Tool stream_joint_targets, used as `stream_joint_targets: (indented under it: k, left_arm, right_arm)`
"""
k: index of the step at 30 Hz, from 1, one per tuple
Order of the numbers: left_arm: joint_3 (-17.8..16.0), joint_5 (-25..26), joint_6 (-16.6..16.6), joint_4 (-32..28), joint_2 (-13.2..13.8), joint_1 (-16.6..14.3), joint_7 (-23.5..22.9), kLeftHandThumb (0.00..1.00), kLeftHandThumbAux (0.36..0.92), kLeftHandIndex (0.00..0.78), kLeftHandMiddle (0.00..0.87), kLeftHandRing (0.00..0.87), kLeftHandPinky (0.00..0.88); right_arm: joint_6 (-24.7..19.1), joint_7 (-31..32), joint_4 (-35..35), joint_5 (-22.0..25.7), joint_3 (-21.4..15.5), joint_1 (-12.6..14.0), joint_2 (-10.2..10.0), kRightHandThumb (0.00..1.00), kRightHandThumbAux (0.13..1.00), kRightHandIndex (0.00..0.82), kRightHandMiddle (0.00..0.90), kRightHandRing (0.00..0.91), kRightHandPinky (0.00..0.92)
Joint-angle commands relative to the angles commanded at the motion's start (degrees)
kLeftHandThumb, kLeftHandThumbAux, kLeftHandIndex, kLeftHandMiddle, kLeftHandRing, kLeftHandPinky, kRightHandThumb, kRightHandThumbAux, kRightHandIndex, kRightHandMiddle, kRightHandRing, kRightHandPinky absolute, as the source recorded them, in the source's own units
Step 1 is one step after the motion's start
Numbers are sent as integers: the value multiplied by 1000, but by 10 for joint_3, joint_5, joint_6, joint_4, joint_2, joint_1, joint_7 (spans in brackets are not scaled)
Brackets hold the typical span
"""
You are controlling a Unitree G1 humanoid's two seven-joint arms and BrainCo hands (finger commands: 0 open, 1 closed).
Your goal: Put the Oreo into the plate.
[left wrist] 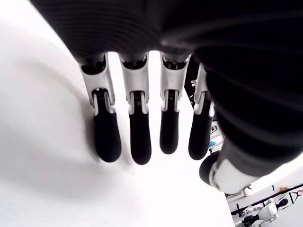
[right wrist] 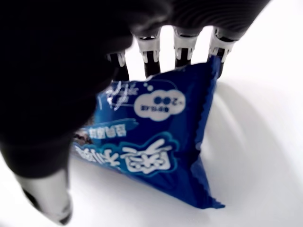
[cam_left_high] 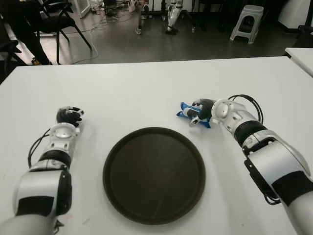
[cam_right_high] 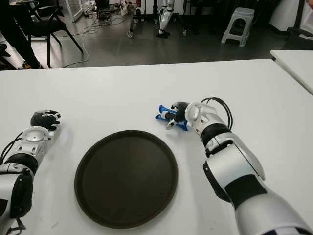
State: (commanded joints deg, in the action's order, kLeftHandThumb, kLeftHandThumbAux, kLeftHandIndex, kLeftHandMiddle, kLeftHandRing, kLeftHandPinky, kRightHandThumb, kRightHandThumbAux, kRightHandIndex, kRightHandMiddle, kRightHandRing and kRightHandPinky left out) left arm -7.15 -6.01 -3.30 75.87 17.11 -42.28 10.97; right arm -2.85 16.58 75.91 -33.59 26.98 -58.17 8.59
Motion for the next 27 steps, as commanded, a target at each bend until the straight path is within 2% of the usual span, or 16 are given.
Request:
stream_joint_targets:
  k: [8, 19, 24, 27]
  left_arm:
    - [4, -3, -2, -2, -1, 0, 1, 691, 718, 413, 446, 481, 476]
    - [5, -1, -7, -2, -1, 1, -4, 692, 718, 417, 551, 598, 590]
    - [5, -2, -4, -1, 0, 1, 0, 690, 720, 413, 542, 592, 570]
    - [5, -2, -3, -1, 0, 1, 3, 690, 720, 411, 512, 562, 525]
  right_arm:
    - [-20, 3, -3, -7, 9, -3, -7, 0, 754, 0, 3, 0, 0]
    - [-4, 10, -3, -12, 15, 2, -4, 0, 763, 0, 2, 0, 0]
    - [-6, -6, -1, -3, 6, 7, -9, 0, 770, 0, 2, 0, 0]
    - [-9, -8, -1, -3, 5, 6, -9, 0, 772, 0, 2, 0, 0]
